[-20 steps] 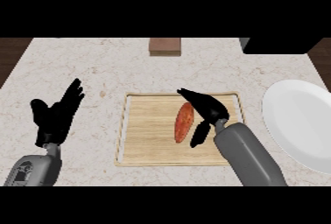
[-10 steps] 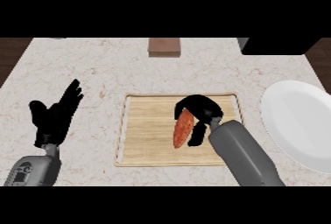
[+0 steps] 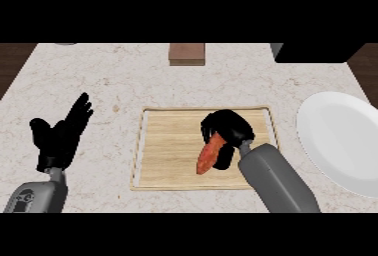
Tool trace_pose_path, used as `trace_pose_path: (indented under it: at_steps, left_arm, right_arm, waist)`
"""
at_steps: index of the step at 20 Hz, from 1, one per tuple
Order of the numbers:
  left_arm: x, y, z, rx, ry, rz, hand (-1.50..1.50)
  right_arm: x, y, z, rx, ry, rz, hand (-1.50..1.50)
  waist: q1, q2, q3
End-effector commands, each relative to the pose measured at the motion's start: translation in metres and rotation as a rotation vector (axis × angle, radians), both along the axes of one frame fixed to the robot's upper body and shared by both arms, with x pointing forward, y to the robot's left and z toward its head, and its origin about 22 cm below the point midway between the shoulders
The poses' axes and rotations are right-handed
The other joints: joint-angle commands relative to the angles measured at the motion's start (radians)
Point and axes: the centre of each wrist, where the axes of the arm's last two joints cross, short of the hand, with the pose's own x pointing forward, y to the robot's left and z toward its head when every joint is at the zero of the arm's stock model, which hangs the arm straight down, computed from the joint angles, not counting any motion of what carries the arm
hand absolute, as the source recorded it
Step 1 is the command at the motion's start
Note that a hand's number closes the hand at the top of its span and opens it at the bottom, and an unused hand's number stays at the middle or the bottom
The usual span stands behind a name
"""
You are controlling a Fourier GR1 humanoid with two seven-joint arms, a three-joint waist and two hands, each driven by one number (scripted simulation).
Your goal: Pick the sweet potato from the tray and place it in the plate
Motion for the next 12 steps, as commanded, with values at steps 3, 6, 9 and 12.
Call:
trace_pose_path:
  at_steps: [3, 6, 9, 12]
  left_arm:
    - [-0.003, 0.020, 0.004, 0.011, 0.010, 0.060, 0.00]
    - [-0.007, 0.030, -0.003, 0.007, 0.022, 0.083, 0.00]
    - [-0.008, 0.032, 0.006, 0.010, 0.024, 0.089, 0.00]
    - [-0.018, 0.032, -0.001, 0.001, 0.023, 0.099, 0.00]
  right_arm:
    - [-0.080, -0.037, -0.021, 0.016, -0.106, 0.244, 1.50]
    - [-0.108, -0.075, -0.012, 0.008, -0.181, 0.361, 1.50]
    - [-0.132, -0.108, 0.008, 0.111, -0.366, 0.270, 1.50]
    - [-0.135, -0.137, 0.046, 0.179, -0.584, 0.156, 1.50]
  waist:
    - [-0.048, -0.007, 0.006]
    - [-0.086, -0.013, 0.005]
    - [-0.092, -0.012, 0.007]
    - [-0.100, -0.016, 0.008]
